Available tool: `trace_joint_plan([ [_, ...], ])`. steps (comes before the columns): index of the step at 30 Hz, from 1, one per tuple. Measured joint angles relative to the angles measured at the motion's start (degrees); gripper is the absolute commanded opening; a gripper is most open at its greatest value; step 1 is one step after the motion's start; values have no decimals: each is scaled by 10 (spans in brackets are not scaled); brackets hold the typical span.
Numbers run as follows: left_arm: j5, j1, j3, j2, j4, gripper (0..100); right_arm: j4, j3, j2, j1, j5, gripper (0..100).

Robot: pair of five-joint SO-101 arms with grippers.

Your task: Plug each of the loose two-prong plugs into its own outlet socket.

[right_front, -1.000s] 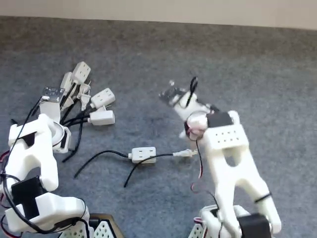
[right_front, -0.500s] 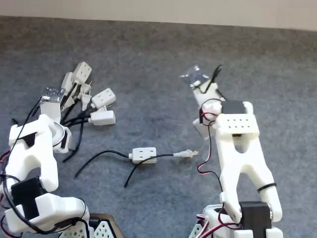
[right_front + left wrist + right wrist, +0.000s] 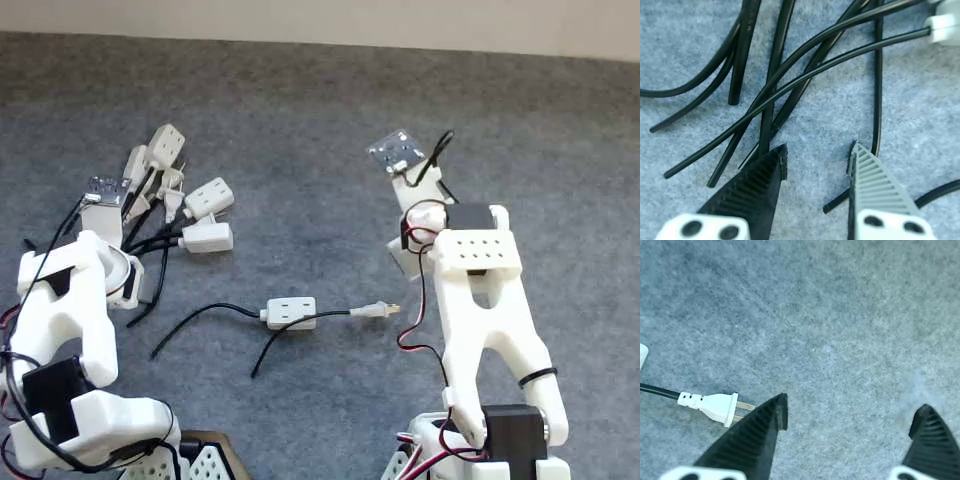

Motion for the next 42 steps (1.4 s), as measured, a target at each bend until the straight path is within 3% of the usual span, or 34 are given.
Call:
trace_joint_plan([
  [10,0,2,0,0,0,220,-18,1,-38,-1,-12,372],
  [18,-2,11,0,-1,-2,220,-89,69,-418,5,-97,372],
  [27,-2,11,0,-1,-2,219,-365,337,-858,116,-98,372],
  [32,-2,11,0,-1,-2,219,-534,419,-876,184,-101,372],
  [42,-2,11,0,-1,-2,218,-816,423,-885,193,-101,372],
])
